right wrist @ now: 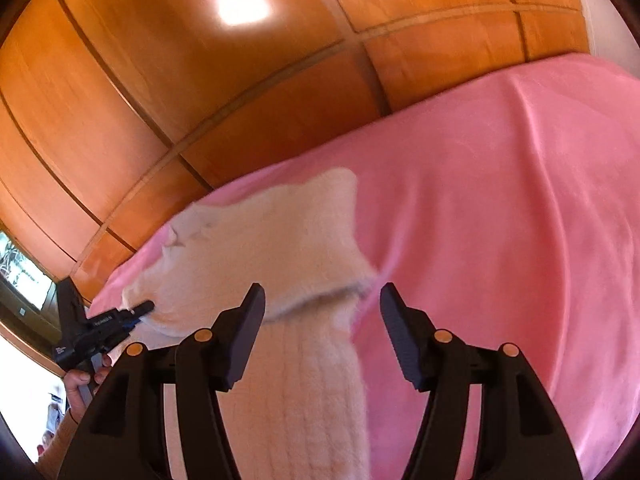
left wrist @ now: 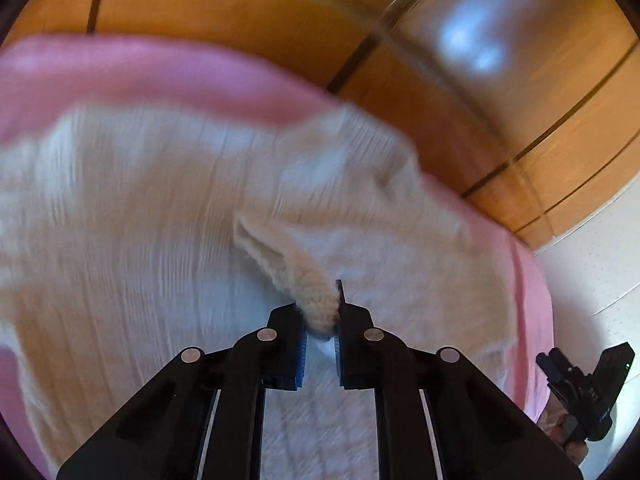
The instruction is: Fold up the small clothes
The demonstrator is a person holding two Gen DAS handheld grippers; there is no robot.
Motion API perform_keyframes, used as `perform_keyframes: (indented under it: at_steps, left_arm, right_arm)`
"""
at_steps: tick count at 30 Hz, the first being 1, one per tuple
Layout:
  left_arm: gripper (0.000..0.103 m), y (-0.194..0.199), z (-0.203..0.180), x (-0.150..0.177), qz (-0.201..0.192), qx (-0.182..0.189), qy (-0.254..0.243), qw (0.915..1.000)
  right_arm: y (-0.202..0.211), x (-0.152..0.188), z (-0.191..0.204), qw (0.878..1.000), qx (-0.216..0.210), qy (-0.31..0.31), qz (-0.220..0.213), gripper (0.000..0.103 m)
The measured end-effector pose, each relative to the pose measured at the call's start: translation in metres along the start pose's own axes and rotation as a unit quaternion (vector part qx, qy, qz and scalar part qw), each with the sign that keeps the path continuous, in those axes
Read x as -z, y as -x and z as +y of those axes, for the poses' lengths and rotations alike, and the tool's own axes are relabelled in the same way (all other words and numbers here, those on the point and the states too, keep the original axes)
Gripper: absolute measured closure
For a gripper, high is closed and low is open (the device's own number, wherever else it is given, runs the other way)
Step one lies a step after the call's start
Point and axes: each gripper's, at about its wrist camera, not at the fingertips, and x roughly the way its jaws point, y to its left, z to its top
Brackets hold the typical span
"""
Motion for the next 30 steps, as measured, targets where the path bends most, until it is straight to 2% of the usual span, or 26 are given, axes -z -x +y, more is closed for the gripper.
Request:
perform_keyframes:
  at_steps: [4, 6, 9, 10, 11, 12, 13, 14, 18, 19, 23, 26, 29, 30]
  left_arm:
    - [0.093, 0.027, -0.009, -0.023, -0.058, -0.015, -0.024, 0.998]
    - [0.093, 0.025, -0.005, -0.026, -0.055, -0.045, -0.033, 0.997]
    - [0.093, 0.007, 0.003, -0.02, -0.039, -0.1, -0.05, 0.9929]
    - [0.087, -0.006, 0.01, -0.017, -0.021, -0.119, -0.049, 0.9914]
    - [0.077, -0.014, 0.016, -0.012, -0.009, -0.133, -0.047, 0.99]
    - [0.074, -0.019, 0.021, -0.009, -0.002, -0.137, -0.045, 0.9895]
    - [0.073, -0.018, 0.026, -0.004, -0.011, -0.127, -0.043, 0.9909]
    - [0.064, -0.013, 0.029, -0.001, -0.02, -0.121, -0.04, 0.9916]
    - [0.048, 0.016, 0.047, 0.009, -0.026, -0.092, 0.009, 0.9954]
    - [0.045, 0.026, 0.054, 0.012, -0.031, -0.088, 0.022, 0.9954]
    - [0.045, 0.074, 0.098, 0.027, -0.044, -0.056, 0.102, 0.9922]
    - [0.045, 0.121, 0.138, 0.044, -0.074, -0.048, 0.155, 0.9839]
    - [0.045, 0.171, 0.19, 0.06, -0.121, -0.075, 0.219, 0.9652]
    - [0.045, 0.184, 0.205, 0.065, -0.134, -0.095, 0.24, 0.9567]
  right_arm:
    - [-0.027, -0.012, 0.031, 0.999, -0.014, 0.044, 0.005, 0.043]
    - [-0.049, -0.013, 0.043, 0.998, -0.004, 0.057, 0.018, 0.044]
    - [-0.092, -0.004, 0.047, 0.996, 0.039, 0.064, 0.051, 0.046]
    - [-0.106, 0.001, 0.044, 0.994, 0.057, 0.06, 0.067, 0.046]
    - [-0.114, 0.007, 0.043, 0.993, 0.068, 0.062, 0.068, 0.045]
    - [-0.116, 0.013, 0.043, 0.993, 0.074, 0.073, 0.05, 0.045]
    - [-0.116, 0.02, 0.046, 0.992, 0.082, 0.087, 0.033, 0.043]
    - [-0.115, 0.023, 0.049, 0.991, 0.089, 0.097, 0.028, 0.041]
    - [-0.12, 0.025, 0.055, 0.989, 0.092, 0.112, 0.032, 0.031]
    - [-0.123, 0.026, 0.058, 0.987, 0.095, 0.122, 0.036, 0.025]
    - [-0.131, 0.032, 0.072, 0.978, 0.126, 0.159, 0.045, 0.015]
    - [-0.133, 0.032, 0.073, 0.978, 0.12, 0.162, 0.049, 0.011]
    - [-0.134, 0.033, 0.072, 0.979, 0.111, 0.163, 0.053, 0.008]
    - [-0.134, 0.034, 0.073, 0.978, 0.115, 0.166, 0.053, 0.008]
